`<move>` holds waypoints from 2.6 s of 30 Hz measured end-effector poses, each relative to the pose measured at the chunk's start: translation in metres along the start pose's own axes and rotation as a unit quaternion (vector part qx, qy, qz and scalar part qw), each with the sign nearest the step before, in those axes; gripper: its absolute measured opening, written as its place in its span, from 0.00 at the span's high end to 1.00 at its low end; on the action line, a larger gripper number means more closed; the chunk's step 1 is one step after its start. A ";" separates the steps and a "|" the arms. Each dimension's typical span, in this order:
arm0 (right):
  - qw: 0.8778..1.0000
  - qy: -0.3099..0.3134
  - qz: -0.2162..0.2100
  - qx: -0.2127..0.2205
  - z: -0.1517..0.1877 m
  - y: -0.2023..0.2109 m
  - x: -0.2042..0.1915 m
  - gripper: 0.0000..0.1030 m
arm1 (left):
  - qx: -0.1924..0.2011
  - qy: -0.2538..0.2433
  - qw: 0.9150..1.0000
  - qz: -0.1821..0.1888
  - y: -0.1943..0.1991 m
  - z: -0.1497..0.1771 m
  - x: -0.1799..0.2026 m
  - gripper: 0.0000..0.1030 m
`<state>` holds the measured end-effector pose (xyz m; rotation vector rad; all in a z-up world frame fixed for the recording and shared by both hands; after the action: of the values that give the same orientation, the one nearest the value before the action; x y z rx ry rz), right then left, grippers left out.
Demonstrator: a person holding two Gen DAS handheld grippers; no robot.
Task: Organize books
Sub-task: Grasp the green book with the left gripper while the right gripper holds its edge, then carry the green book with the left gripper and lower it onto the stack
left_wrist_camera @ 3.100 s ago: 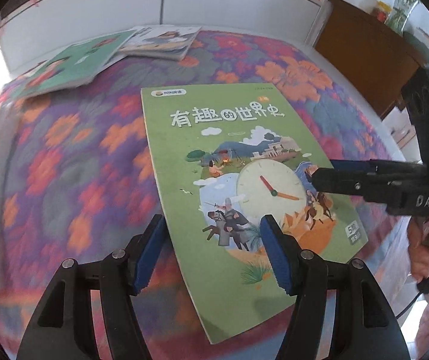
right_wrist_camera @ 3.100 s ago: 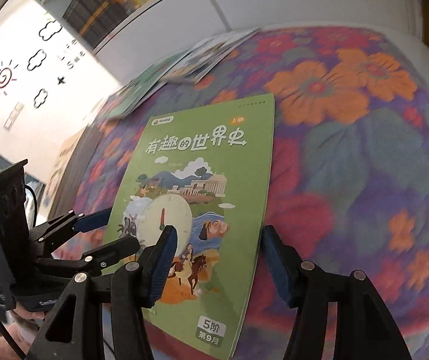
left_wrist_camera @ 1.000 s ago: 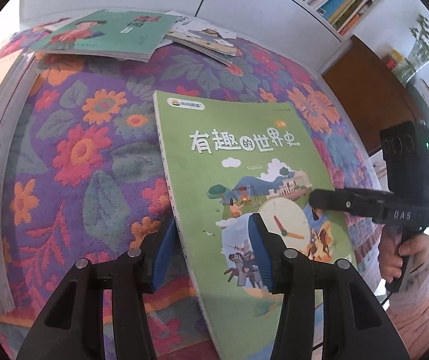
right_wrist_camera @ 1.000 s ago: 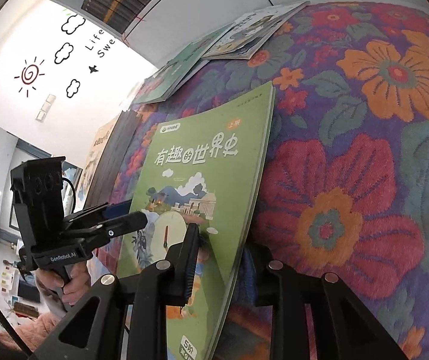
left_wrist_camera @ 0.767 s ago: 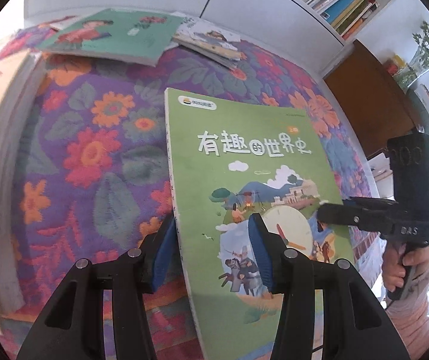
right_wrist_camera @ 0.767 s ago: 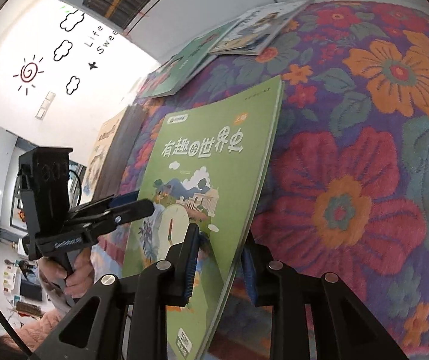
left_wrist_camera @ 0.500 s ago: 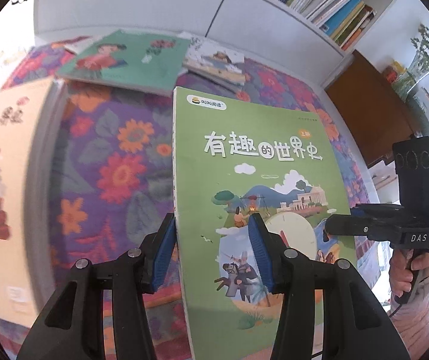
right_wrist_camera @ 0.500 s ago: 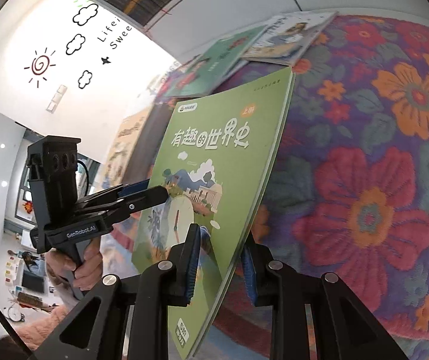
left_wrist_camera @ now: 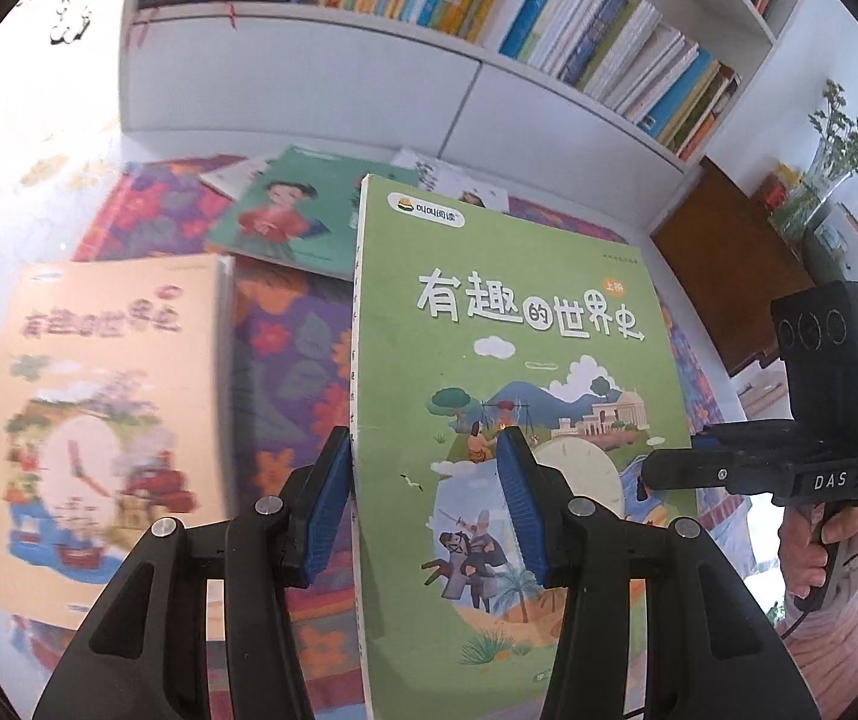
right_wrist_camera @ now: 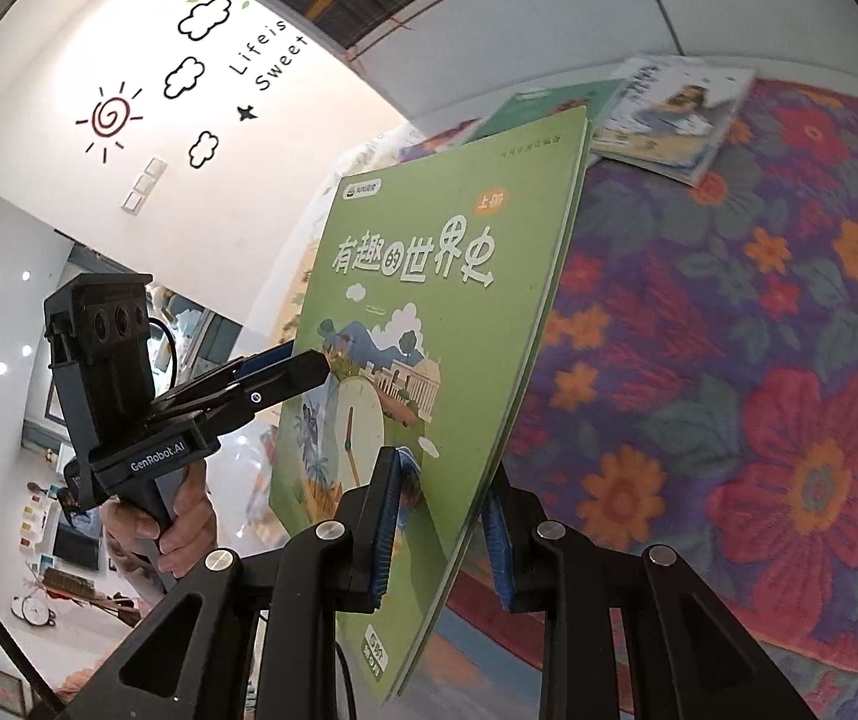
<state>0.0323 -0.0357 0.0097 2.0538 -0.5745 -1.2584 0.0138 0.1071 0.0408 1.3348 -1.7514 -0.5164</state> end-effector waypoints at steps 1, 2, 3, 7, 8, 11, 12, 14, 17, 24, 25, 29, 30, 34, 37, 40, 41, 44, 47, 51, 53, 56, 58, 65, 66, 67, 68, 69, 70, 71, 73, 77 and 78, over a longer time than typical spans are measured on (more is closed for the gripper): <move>1.000 0.004 0.000 -0.001 -0.003 -0.003 -0.005 0.75 | 0.003 0.003 1.000 -0.001 0.006 -0.001 -0.006 0.57; 1.000 0.009 0.000 -0.001 -0.008 -0.006 -0.010 0.75 | 0.005 0.005 1.000 -0.002 0.008 -0.002 -0.009 0.57; 1.000 0.013 -0.001 -0.001 -0.011 -0.009 -0.013 0.75 | 0.008 0.009 1.000 -0.004 0.013 -0.003 -0.016 0.57; 1.000 0.023 -0.006 -0.015 -0.018 -0.027 -0.036 0.75 | 0.014 0.011 1.000 -0.020 0.029 -0.008 -0.036 0.57; 1.000 0.024 -0.006 -0.018 -0.019 -0.032 -0.039 0.75 | 0.017 0.010 1.000 -0.025 0.033 -0.009 -0.040 0.57; 0.999 0.031 -0.012 -0.023 -0.027 -0.044 -0.053 0.75 | 0.025 0.011 0.999 -0.035 0.045 -0.015 -0.057 0.57; 0.999 0.034 -0.014 -0.023 -0.029 -0.047 -0.057 0.75 | 0.027 0.015 0.999 -0.036 0.048 -0.017 -0.063 0.57; 0.999 0.038 -0.019 -0.026 -0.035 -0.055 -0.064 0.75 | 0.033 0.023 0.998 -0.039 0.054 -0.021 -0.076 0.57; 0.998 0.042 -0.025 -0.031 -0.042 -0.069 -0.074 0.75 | 0.044 0.040 0.997 -0.049 0.060 -0.023 -0.095 0.57; 0.996 0.053 -0.030 -0.063 -0.056 -0.115 -0.090 0.75 | 0.048 0.078 0.993 -0.069 0.062 -0.021 -0.150 0.57; 0.996 0.053 -0.034 -0.069 -0.058 -0.125 -0.091 0.75 | 0.047 0.084 0.993 -0.071 0.061 -0.020 -0.158 0.57; 0.995 0.051 -0.036 -0.081 -0.063 -0.154 -0.090 0.75 | 0.039 0.102 0.991 -0.080 0.052 -0.015 -0.185 0.57; 0.995 0.051 -0.034 -0.084 -0.064 -0.160 -0.092 0.75 | 0.033 0.105 0.990 -0.084 0.047 -0.013 -0.193 0.57; 0.993 0.045 -0.029 -0.101 -0.062 -0.187 -0.088 0.75 | 0.016 0.119 0.989 -0.086 0.033 -0.005 -0.211 0.57; 0.993 0.041 -0.029 -0.107 -0.062 -0.195 -0.086 0.75 | 0.010 0.127 0.989 -0.080 0.027 0.000 -0.219 0.57; 0.993 0.042 -0.021 -0.111 -0.059 -0.201 -0.087 0.75 | 0.012 0.124 0.989 -0.080 0.026 0.000 -0.221 0.57; 0.993 0.044 -0.019 -0.108 -0.059 -0.202 -0.088 0.75 | 0.012 0.123 0.989 -0.083 0.026 0.000 -0.222 0.57; 0.993 0.046 -0.011 -0.105 -0.057 -0.199 -0.095 0.74 | 0.012 0.115 0.989 -0.095 0.025 -0.001 -0.224 0.56; 0.993 0.065 0.014 -0.100 -0.054 -0.202 -0.106 0.72 | 0.018 0.102 0.989 -0.103 0.026 -0.002 -0.220 0.56; 0.992 0.072 0.029 -0.098 -0.051 -0.205 -0.113 0.68 | 0.029 0.087 0.990 -0.109 0.030 -0.008 -0.214 0.55; 0.992 0.079 0.032 -0.097 -0.051 -0.206 -0.117 0.62 | 0.038 0.082 0.989 -0.121 0.036 -0.011 -0.212 0.54; 0.990 0.090 0.034 -0.099 -0.050 -0.209 -0.123 0.54 | 0.046 0.075 0.987 -0.136 0.046 -0.011 -0.210 0.54; 0.989 0.097 0.055 -0.101 -0.050 -0.209 -0.122 0.53 | 0.049 0.072 0.986 -0.142 0.053 -0.007 -0.209 0.54; 0.989 0.066 0.088 -0.100 -0.056 -0.201 -0.099 0.48 | 0.046 0.065 0.985 -0.155 0.074 0.011 -0.205 0.52; 0.989 0.061 0.089 -0.098 -0.057 -0.201 -0.097 0.48 | 0.042 0.060 0.985 -0.154 0.075 0.016 -0.201 0.52; 0.990 0.054 0.088 -0.095 -0.057 -0.197 -0.094 0.48 | 0.036 0.056 0.986 -0.152 0.076 0.022 -0.197 0.52; 0.990 0.050 0.088 -0.095 -0.057 -0.195 -0.091 0.48 | 0.029 0.052 0.987 -0.151 0.076 0.029 -0.193 0.52; 0.991 0.047 0.088 -0.094 -0.055 -0.192 -0.090 0.48 | 0.024 0.048 0.987 -0.150 0.076 0.034 -0.190 0.52; 0.991 0.044 0.086 -0.094 -0.053 -0.190 -0.089 0.48 | 0.018 0.041 0.988 -0.149 0.076 0.041 -0.184 0.52; 0.991 0.043 0.084 -0.094 -0.051 -0.186 -0.088 0.48 | 0.013 0.035 0.988 -0.148 0.076 0.048 -0.179 0.52; 0.991 0.042 0.081 -0.096 -0.047 -0.181 -0.086 0.48 | 0.006 0.035 0.987 -0.154 0.077 0.059 -0.175 0.52; 0.992 0.040 0.076 -0.098 -0.029 -0.176 -0.090 0.48 | -0.002 0.032 0.988 -0.151 0.079 0.079 -0.166 0.52; 0.991 0.039 0.076 -0.099 -0.025 -0.176 -0.090 0.48 | -0.004 0.032 0.988 -0.149 0.079 0.083 -0.164 0.52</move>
<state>0.0203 0.1526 -0.0540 1.8513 -0.5360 -1.0954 -0.0885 0.2722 -0.0079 1.6014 -1.5029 -0.6365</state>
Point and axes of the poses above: each gripper's, at about its wrist camera, not at the fingertips, and y roughly against the way its jaws point, x to its right, z to its underside, the point moved 10 cm from there along -y, roughly the way its jaws point
